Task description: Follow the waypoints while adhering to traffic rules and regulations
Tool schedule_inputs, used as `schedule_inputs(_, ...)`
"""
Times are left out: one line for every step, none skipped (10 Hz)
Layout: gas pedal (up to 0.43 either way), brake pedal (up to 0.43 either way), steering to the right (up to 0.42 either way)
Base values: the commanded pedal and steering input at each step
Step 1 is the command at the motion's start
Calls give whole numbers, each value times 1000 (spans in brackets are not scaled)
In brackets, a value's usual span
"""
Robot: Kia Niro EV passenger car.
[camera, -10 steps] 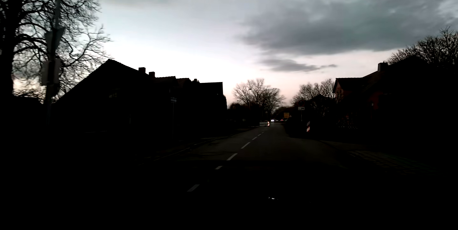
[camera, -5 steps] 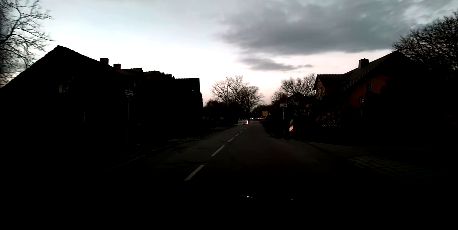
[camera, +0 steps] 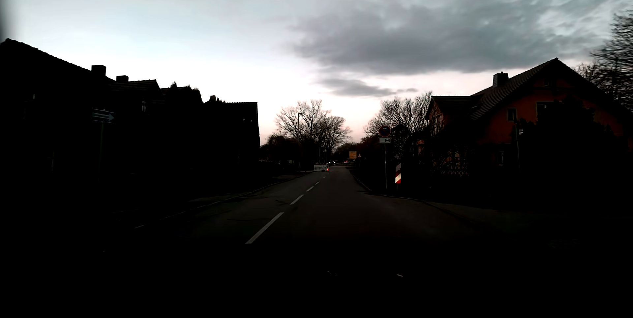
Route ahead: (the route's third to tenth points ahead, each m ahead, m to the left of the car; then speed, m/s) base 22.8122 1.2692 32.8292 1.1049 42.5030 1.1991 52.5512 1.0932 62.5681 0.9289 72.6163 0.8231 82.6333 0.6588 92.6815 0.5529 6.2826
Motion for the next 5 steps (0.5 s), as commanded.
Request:
schedule_inputs(177, 0, 22)
schedule_inputs(150, 0, 0)
schedule_inputs(150, 0, -17)
schedule_inputs(138, 0, -24)
schedule_inputs(130, 0, -26)
